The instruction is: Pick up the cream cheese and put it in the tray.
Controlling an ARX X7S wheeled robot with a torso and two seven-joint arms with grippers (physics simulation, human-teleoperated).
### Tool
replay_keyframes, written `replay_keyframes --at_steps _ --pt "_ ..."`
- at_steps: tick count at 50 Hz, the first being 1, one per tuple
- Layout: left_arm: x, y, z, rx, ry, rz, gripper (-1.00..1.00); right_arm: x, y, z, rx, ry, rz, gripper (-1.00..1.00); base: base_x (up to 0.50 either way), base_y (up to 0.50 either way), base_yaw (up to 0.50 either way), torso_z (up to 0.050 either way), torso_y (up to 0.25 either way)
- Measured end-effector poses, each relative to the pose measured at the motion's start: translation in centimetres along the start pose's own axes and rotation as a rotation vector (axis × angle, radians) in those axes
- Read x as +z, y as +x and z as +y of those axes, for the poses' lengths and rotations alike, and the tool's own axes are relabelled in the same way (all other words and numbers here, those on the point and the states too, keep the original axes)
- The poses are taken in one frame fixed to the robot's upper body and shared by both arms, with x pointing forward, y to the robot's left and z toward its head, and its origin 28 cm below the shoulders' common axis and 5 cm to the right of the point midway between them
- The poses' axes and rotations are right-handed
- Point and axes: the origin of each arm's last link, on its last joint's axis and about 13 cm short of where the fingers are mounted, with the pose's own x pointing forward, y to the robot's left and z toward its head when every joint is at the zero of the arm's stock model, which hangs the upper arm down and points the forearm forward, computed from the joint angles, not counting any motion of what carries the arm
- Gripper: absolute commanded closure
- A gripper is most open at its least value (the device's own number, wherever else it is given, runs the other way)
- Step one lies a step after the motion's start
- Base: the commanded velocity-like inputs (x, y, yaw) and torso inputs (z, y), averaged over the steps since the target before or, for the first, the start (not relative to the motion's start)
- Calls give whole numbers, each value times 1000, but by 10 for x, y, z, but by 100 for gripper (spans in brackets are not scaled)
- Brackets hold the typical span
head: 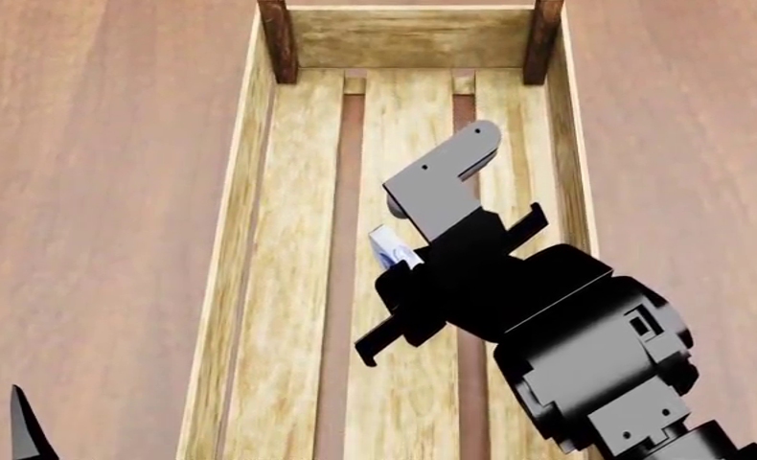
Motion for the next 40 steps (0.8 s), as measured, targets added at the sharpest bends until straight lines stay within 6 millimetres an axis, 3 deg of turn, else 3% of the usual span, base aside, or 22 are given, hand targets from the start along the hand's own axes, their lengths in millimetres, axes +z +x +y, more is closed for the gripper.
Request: replay_keyframes --at_steps 38,39,40 --pt "0 0 0 2 4 -1 -100 0 14 -1 11 -18 55 100 2 1 2 0 -2" --pt "0 0 0 2 4 -1 -100 0 14 -1 9 -19 57 -100 0 3 5 0 0" --pt "0 0 0 2 4 -1 -100 -1 15 -1 5 -24 61 -100 0 0 0 0 -9"
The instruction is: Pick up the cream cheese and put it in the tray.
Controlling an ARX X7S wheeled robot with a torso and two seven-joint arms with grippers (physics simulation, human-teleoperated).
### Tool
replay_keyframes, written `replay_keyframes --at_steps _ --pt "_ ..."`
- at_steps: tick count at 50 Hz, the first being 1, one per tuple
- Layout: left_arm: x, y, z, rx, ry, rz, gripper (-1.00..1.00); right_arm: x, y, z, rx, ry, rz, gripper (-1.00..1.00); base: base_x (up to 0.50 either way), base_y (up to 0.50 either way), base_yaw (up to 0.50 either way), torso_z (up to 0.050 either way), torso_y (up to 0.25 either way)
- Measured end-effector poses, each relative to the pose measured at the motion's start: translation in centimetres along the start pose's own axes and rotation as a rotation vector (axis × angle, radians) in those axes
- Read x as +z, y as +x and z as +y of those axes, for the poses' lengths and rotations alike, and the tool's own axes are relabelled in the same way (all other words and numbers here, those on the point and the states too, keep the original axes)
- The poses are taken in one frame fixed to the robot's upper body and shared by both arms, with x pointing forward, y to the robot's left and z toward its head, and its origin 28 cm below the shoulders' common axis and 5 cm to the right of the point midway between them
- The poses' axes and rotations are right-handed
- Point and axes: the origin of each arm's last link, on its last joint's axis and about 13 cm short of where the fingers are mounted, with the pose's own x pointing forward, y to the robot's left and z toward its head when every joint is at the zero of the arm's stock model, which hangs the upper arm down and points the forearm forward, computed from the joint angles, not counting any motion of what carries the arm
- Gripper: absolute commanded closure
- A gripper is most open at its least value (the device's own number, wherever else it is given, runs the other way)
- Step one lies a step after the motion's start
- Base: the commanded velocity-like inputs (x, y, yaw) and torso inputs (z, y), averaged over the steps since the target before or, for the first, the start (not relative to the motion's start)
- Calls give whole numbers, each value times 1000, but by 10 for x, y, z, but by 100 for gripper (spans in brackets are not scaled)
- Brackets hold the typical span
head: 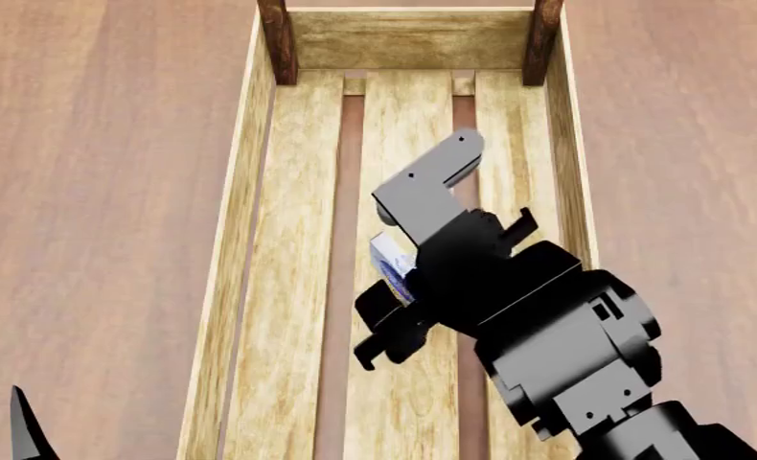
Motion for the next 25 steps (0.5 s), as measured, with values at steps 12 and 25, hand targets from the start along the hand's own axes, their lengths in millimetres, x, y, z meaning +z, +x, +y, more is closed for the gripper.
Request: replay_keyframes --at_steps 12,25 --pt "0 0 0 1 0 -1 -100 -3 5 3 -8 -10 26 -100 1 1 1 -1 -2" --pt "-1 0 0 0 2 -2 -100 -3 5 4 -11 -9 28 -100 2 1 2 -2 -3"
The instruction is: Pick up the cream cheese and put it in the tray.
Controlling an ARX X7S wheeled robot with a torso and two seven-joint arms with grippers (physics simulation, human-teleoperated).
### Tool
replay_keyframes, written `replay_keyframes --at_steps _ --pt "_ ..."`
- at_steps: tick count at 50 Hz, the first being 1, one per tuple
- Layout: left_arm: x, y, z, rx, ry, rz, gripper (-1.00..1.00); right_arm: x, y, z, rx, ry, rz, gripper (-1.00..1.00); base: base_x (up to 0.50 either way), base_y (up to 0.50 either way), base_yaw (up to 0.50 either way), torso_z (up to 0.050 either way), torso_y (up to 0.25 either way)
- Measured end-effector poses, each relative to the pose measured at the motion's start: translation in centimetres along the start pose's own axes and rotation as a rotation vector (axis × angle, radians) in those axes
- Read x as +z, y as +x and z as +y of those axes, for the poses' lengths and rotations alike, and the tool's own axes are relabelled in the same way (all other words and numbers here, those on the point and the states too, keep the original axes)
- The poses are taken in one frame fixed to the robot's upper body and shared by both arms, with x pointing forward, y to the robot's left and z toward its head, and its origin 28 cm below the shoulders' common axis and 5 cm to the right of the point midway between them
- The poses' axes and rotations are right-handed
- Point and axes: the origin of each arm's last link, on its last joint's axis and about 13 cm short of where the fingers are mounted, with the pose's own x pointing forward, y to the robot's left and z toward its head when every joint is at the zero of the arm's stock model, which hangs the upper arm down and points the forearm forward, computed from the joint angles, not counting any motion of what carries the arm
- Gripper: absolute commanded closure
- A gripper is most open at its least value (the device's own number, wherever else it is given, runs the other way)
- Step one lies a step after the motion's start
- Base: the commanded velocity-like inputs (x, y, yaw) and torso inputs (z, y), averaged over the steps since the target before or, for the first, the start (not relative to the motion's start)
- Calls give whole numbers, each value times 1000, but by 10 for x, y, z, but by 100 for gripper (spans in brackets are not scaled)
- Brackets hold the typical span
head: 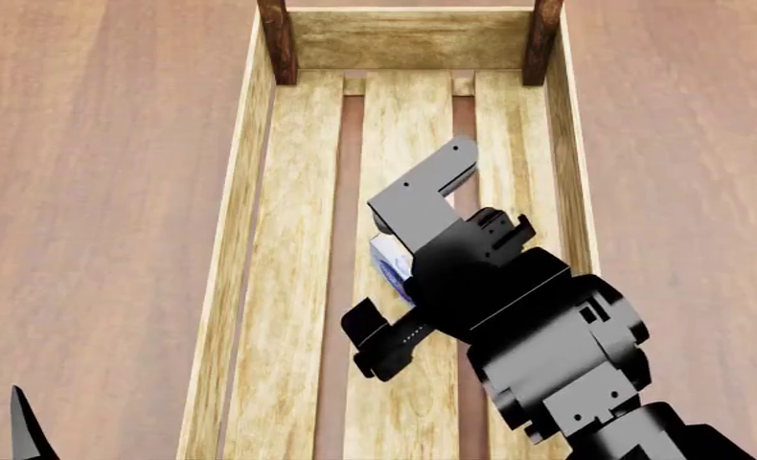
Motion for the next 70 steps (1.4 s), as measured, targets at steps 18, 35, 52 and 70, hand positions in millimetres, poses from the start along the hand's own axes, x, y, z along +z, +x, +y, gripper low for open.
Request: replay_keyframes --at_steps 18,35,52,70 --pt "0 -1 0 0 0 0 -100 1 -23 2 -71 -57 -2 -100 0 0 0 0 0" --pt "1 -1 0 3 -2 4 -100 2 -58 0 -146 -71 -53 -100 0 0 0 0 0" --pt "3 1 4 23 -8 2 -100 -22 -94 1 -226 3 -195 -100 0 0 0 0 0" --pt "12 4 14 77 2 -16 -100 -71 -112 13 -313 151 -386 -100 0 0 0 0 0"
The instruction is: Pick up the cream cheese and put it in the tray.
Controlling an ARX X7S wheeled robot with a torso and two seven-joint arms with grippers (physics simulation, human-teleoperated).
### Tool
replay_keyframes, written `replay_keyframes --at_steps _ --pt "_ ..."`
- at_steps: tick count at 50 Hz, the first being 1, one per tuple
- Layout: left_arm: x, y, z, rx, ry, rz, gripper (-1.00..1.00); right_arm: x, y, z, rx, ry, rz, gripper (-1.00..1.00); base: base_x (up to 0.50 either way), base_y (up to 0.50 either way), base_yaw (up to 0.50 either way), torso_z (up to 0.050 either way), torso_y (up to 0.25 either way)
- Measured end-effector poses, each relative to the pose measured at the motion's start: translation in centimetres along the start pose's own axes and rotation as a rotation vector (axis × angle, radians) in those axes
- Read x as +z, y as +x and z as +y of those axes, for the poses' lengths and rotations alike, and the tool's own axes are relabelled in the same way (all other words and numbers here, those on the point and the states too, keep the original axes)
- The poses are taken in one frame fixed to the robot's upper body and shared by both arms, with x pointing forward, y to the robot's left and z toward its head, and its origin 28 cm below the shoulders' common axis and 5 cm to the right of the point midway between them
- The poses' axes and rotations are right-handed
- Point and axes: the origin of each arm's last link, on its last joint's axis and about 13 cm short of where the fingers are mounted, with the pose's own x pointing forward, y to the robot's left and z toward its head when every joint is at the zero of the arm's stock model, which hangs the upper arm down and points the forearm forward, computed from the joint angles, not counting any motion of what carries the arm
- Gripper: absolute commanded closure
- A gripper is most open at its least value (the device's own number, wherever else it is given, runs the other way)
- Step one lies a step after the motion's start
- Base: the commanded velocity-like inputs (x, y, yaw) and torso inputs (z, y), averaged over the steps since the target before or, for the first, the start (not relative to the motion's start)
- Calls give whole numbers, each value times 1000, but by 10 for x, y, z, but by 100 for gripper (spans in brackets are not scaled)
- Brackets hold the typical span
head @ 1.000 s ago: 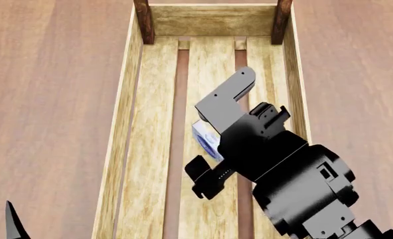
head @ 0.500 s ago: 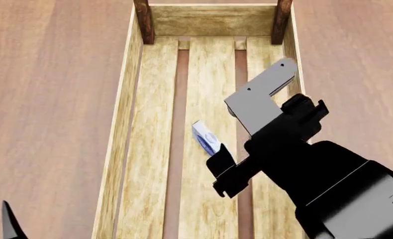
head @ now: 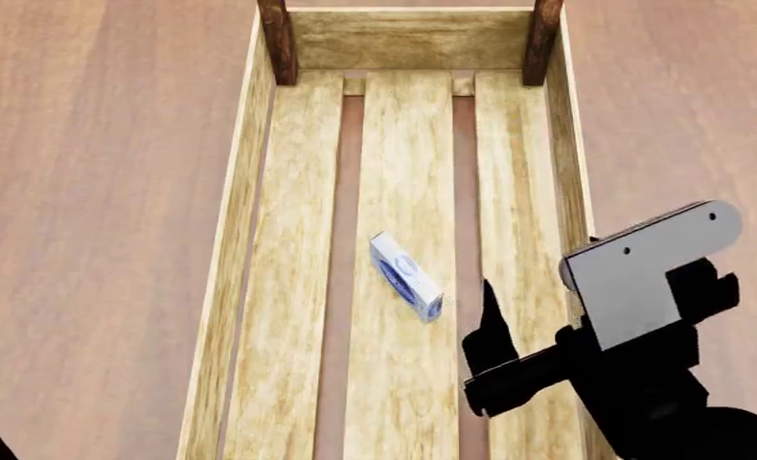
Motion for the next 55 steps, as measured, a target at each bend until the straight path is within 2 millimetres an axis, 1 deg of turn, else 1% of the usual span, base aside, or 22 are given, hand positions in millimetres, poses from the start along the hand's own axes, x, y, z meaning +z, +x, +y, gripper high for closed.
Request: replay_keyframes --at_steps 8,16,26,33,40,55 --pt "8 5 1 15 6 -18 -100 -19 -15 8 -45 49 -71 -100 0 0 0 0 -1" --pt "22 16 -1 21 9 -47 -100 -37 -20 15 -136 62 -132 -100 0 0 0 0 0" --pt "45 34 -6 18 17 -94 -100 -48 -27 22 -215 98 -217 -100 0 0 0 0 0" --pt "65 36 -8 7 19 -146 -100 -48 -37 26 -276 113 -291 -100 0 0 0 0 0" --pt "85 35 -10 -23 6 -206 -100 -43 -53 30 -325 124 -378 -100 0 0 0 0 0" --pt "128 13 -7 -167 -32 -316 -100 -20 -90 32 -410 111 -535 -100 0 0 0 0 0"
